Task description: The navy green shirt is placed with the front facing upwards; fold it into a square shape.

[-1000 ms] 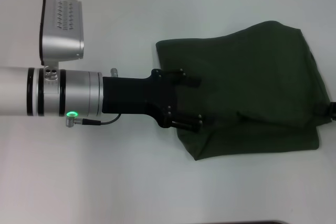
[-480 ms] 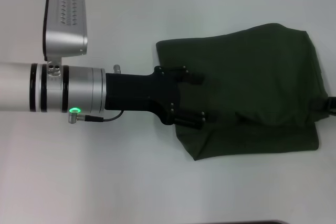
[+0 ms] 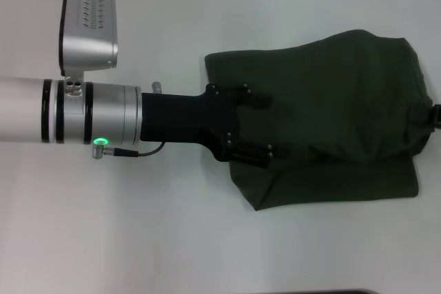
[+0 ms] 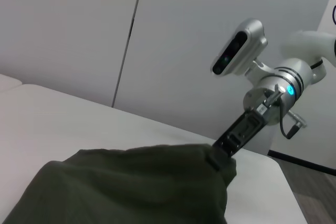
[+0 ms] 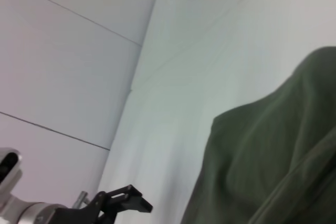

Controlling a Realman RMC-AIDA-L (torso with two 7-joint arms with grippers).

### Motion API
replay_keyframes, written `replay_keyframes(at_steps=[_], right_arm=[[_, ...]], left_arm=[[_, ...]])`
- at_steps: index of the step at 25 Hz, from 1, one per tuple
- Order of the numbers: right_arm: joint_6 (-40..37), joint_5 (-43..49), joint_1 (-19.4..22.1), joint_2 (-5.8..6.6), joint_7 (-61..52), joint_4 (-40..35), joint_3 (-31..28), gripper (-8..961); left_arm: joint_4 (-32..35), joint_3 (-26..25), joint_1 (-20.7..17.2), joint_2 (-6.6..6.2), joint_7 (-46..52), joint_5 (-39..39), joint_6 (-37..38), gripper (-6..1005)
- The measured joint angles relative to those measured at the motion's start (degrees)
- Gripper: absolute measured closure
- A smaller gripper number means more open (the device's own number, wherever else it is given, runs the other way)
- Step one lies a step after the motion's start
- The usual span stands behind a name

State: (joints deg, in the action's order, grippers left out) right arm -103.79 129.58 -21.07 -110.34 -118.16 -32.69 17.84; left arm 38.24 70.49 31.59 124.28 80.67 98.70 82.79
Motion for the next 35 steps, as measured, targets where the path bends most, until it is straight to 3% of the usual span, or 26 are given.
replay_keyframes(at_steps=[9,19,35], right_arm=[[-2.0,-1.51,-1.38,0.49,-0.48,-0.81,0.08,918],[-0.07,-1.17,-2.48,-0.1,-0.38,-0.59,0.62,919],[2.32,-1.17,3.0,-0.08,0.04,-0.61,0.01,918]], left_arm=[[-0.01,-0.21,0.45,0.0,0.55,-0.1,0.1,46],[-0.01,-0.24,0.57,0.0,0.84,-0.1,0.42,46],[-0.01,0.0,1.37,0.09,1.37,-0.15,0.44,46]])
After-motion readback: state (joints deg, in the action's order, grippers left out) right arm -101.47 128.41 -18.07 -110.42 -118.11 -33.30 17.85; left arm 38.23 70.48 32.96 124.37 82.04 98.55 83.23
